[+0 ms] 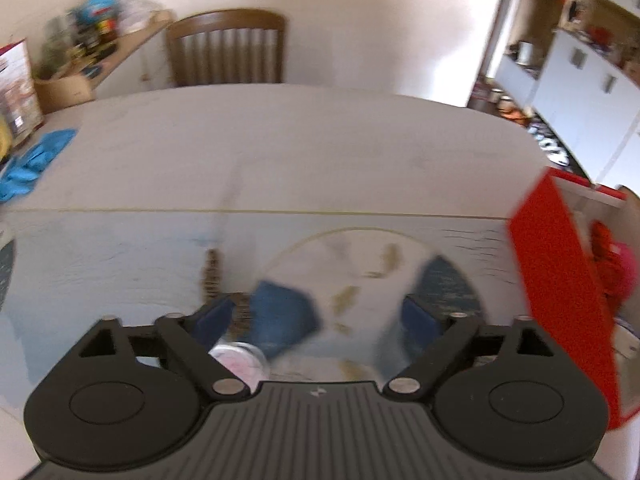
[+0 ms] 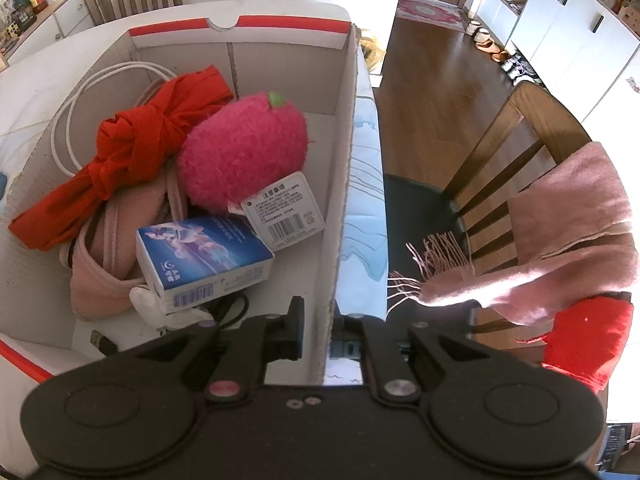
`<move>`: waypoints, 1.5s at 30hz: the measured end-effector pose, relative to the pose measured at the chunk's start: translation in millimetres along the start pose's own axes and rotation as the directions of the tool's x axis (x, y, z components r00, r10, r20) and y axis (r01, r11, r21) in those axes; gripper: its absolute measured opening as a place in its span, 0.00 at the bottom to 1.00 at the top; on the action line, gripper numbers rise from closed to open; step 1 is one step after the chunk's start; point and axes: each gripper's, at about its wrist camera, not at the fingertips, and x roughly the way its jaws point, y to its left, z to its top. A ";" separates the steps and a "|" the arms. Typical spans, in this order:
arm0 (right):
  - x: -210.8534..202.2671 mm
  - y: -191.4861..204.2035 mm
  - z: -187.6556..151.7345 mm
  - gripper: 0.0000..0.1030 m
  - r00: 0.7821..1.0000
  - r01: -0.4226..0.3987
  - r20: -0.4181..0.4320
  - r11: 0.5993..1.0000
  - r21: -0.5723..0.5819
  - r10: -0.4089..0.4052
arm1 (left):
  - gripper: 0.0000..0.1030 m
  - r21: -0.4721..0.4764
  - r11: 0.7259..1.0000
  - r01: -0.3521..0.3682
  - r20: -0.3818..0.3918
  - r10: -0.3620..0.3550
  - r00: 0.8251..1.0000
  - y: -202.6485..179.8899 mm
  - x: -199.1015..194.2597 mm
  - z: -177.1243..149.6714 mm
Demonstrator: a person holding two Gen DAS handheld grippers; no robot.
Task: Organize objects
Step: 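Return the left gripper to the table and grasp the brown fuzzy stick, then carry the brown fuzzy stick with the left gripper into the box and release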
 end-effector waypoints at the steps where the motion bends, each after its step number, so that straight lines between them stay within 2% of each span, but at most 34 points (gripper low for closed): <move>1: 0.0 0.4 0.1 0.09 1.000 0.001 -0.001 1.000 0.001 -0.001 | 0.98 -0.011 1.000 -0.007 -0.005 0.007 1.000 7.9 3.6 0.9; 5: 0.3 1.8 0.1 0.09 1.000 0.008 -0.007 1.000 0.004 -0.008 | 0.99 -0.058 0.998 -0.041 -0.047 0.038 0.998 33.0 23.3 8.3; 10: 2.3 2.7 -0.6 0.09 1.000 0.014 -0.019 1.000 0.007 -0.014 | 0.99 -0.068 0.993 -0.097 -0.087 0.091 0.992 50.0 47.3 11.7; 13: 3.6 3.2 -1.1 0.09 1.000 0.018 -0.025 1.000 0.007 -0.018 | 0.99 -0.080 0.991 -0.108 -0.106 0.099 0.989 55.8 60.4 12.3; 20: 5.6 3.1 0.0 0.08 0.999 0.027 -0.027 1.000 0.005 -0.027 | 0.99 -0.055 0.986 -0.160 -0.107 0.154 0.982 62.5 81.2 9.2; 28: 7.2 1.6 0.3 0.05 0.999 0.029 -0.032 1.000 0.003 -0.028 | 0.97 -0.104 0.982 -0.159 -0.114 0.147 0.982 76.4 93.6 9.2; 30: 7.5 1.5 0.3 0.05 0.999 0.028 -0.031 1.000 0.000 -0.028 | 0.92 -0.100 0.982 -0.158 -0.109 0.147 0.983 76.2 93.8 9.1; 32: 7.6 1.2 0.3 0.05 0.999 0.027 -0.031 1.000 0.003 -0.027 | 0.79 -0.097 0.983 -0.155 -0.107 0.145 0.984 75.7 93.7 9.3; 39: 7.9 1.6 0.5 0.05 0.999 0.029 -0.032 1.000 0.002 -0.028 | 0.44 -0.093 0.987 -0.133 -0.103 0.123 0.987 75.9 93.9 10.7; 40: 7.8 1.5 0.5 0.05 0.999 0.029 -0.032 1.000 0.001 -0.029 | 0.35 -0.090 0.987 -0.130 -0.104 0.121 0.987 75.3 94.1 11.0; 41: 8.0 1.3 0.7 0.05 0.999 0.029 -0.031 1.000 0.001 -0.029 | 0.30 -0.090 0.988 -0.128 -0.107 0.118 0.987 75.1 94.1 11.3; 42: 7.8 1.8 0.6 0.05 0.999 0.029 -0.031 1.000 0.002 -0.029 | 0.29 -0.091 0.988 -0.125 -0.107 0.115 0.988 74.6 93.6 11.5; 44: 7.3 2.0 0.9 0.05 0.999 0.029 -0.028 1.000 0.002 -0.028 | 0.15 -0.085 0.990 -0.112 -0.104 0.103 0.989 73.8 91.6 11.9; 45: 6.8 2.2 1.1 0.05 0.999 0.028 -0.027 1.000 0.002 -0.028 | 0.14 -0.081 0.991 -0.111 -0.101 0.102 0.990 72.4 89.8 11.7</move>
